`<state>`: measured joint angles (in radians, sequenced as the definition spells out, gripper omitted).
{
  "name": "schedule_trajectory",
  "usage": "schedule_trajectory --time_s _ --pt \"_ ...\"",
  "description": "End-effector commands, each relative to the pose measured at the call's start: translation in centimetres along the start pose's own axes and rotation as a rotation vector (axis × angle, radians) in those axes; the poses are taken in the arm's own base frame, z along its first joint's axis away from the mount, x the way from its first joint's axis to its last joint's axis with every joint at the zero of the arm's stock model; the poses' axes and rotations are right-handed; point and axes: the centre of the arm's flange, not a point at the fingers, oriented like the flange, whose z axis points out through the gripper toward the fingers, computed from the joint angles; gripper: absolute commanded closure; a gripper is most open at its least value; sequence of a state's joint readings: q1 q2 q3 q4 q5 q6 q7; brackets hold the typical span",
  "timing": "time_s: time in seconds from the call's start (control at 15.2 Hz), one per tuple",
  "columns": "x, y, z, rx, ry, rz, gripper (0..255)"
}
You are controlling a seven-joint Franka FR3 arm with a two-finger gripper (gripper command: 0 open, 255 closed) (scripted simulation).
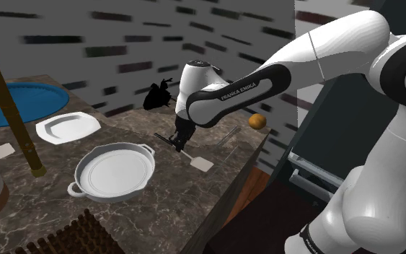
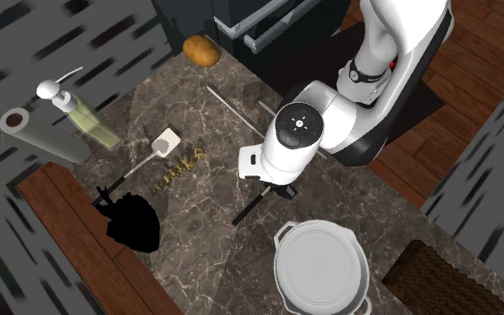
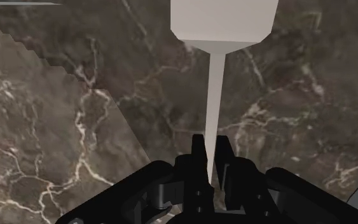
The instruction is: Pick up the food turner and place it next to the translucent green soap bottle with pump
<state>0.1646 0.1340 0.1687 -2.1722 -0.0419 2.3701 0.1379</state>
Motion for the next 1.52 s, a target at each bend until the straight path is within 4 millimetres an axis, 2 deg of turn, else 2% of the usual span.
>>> schedule_trajectory --time_s 0.0,0.07,1.45 --pt "0.0 0.0 0.0 0.0 0.0 0.0 255" --pt "0.0 0.0 0.0 0.0 0.0 0.0 255" --pt "0.7 0.0 -11.1 0.0 0.0 0.0 255"
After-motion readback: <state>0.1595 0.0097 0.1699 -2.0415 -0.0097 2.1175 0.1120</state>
